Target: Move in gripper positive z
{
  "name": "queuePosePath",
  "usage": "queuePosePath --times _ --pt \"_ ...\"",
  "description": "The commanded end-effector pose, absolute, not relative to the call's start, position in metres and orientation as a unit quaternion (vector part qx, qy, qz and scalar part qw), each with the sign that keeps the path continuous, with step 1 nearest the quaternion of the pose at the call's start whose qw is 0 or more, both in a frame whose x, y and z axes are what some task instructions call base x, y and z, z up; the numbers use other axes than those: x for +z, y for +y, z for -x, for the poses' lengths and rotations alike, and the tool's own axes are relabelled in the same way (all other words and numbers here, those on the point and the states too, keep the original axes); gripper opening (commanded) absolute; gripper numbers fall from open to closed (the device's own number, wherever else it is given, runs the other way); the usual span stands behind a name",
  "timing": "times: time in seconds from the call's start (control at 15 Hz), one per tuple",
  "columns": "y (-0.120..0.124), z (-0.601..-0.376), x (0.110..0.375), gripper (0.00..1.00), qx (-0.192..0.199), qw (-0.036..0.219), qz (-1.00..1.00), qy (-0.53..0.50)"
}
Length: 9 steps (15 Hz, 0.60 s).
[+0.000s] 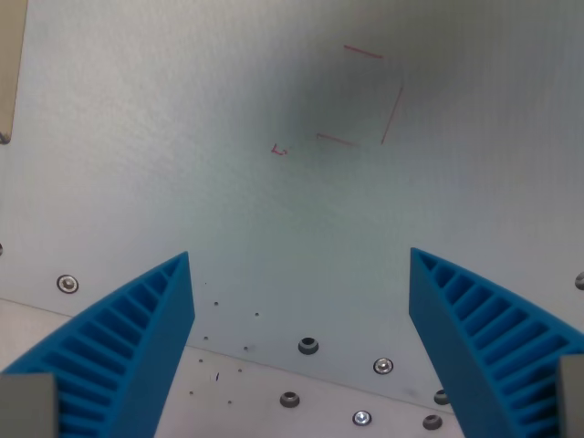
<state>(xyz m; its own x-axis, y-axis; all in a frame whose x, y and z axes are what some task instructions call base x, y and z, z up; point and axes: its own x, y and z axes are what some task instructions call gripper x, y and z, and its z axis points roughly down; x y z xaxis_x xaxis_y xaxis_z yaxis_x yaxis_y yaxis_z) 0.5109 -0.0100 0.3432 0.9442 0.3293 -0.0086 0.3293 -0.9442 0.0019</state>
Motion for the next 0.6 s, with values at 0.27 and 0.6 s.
queuePosePath --times 0.27,0.6 --pt "-0.01 -0.511 0.326 1.0 -0.002 0.002 -0.986 0.167" --pt "-0.01 -0.511 0.301 1.0 -0.002 0.002 -0.986 0.167"
